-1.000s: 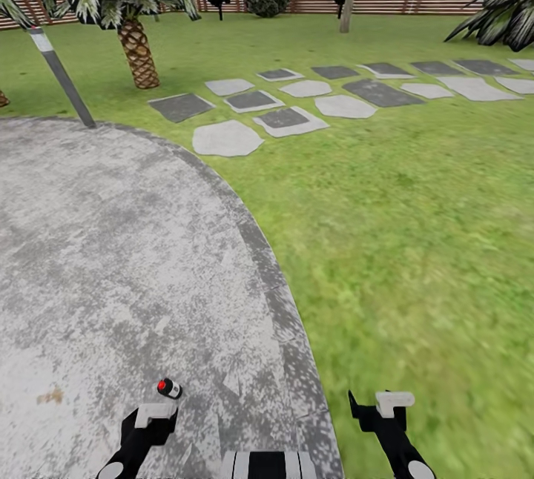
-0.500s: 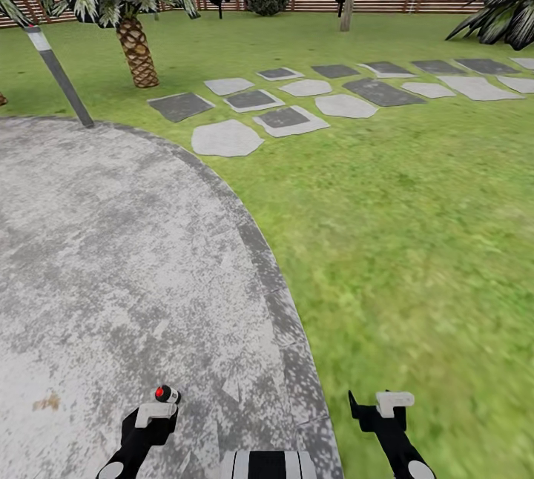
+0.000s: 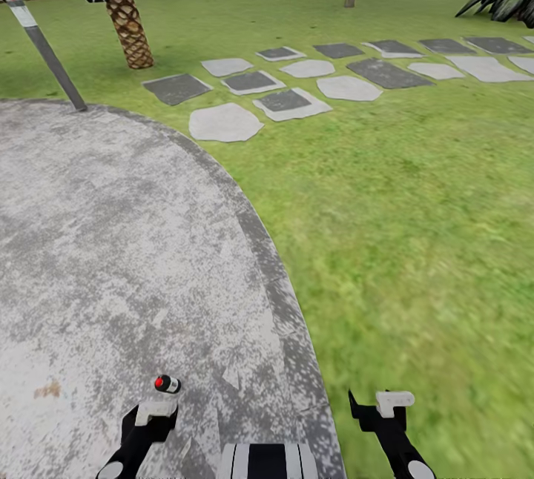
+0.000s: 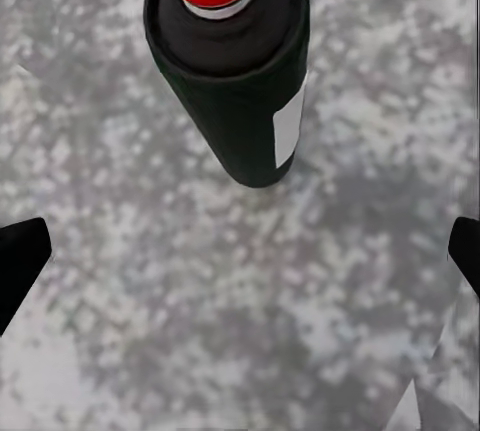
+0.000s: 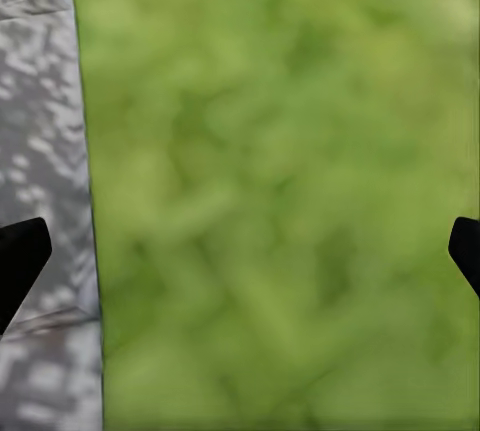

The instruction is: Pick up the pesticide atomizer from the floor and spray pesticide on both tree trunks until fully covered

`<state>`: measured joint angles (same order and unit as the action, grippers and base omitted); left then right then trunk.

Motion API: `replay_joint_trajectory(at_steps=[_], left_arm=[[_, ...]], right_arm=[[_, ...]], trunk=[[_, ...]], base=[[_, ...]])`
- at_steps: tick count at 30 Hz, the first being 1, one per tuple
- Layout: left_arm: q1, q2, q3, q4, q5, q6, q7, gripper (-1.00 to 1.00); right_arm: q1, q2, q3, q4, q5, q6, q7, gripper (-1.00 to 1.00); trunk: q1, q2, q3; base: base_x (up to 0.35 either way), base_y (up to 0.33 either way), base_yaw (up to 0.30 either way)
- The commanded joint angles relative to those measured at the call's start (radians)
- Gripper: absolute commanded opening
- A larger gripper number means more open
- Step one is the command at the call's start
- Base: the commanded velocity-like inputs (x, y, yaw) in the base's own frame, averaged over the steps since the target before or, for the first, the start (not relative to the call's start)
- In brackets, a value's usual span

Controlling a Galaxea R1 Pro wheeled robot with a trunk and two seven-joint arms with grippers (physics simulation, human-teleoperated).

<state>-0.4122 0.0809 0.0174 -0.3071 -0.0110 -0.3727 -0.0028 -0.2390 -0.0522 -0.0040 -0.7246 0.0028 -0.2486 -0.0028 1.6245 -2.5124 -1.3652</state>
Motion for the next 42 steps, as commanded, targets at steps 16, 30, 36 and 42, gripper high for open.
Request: replay_joint_trajectory(at_steps=[16,30,36,42], left_arm=[[0.000,-0.003,0.006,0.007,-0.001,-0.072,0.001,1.00],[0.000,-0.003,0.006,0.003,-0.001,-0.074,0.000,1.00],[0.000,-0.003,0.004,0.003,-0.001,-0.074,0.000,1.00],[0.000,-0.003,0.003,0.003,-0.001,-0.074,0.000,1.00]], right_arm=[[0.000,0.000,0.001,0.001,0.000,-0.003,0.000,1.00],[0.000,0.000,0.001,0.001,0.000,-0.003,0.000,1.00],[0.000,0.000,0.000,0.001,0.000,-0.003,0.000,1.00],[0.000,0.000,-0.001,0.001,0.000,-0.003,0.000,1.00]], trunk=[[0.000,0.000,-0.003],[0.000,0.000,-0.003],[0.001,-0.001,-0.011],[0.003,-0.002,-0.030]], base=[[0.078,0.030,0.000],[0.031,0.003,0.000],[0.001,0.000,0.000],[0.000,0.000,0.000]])
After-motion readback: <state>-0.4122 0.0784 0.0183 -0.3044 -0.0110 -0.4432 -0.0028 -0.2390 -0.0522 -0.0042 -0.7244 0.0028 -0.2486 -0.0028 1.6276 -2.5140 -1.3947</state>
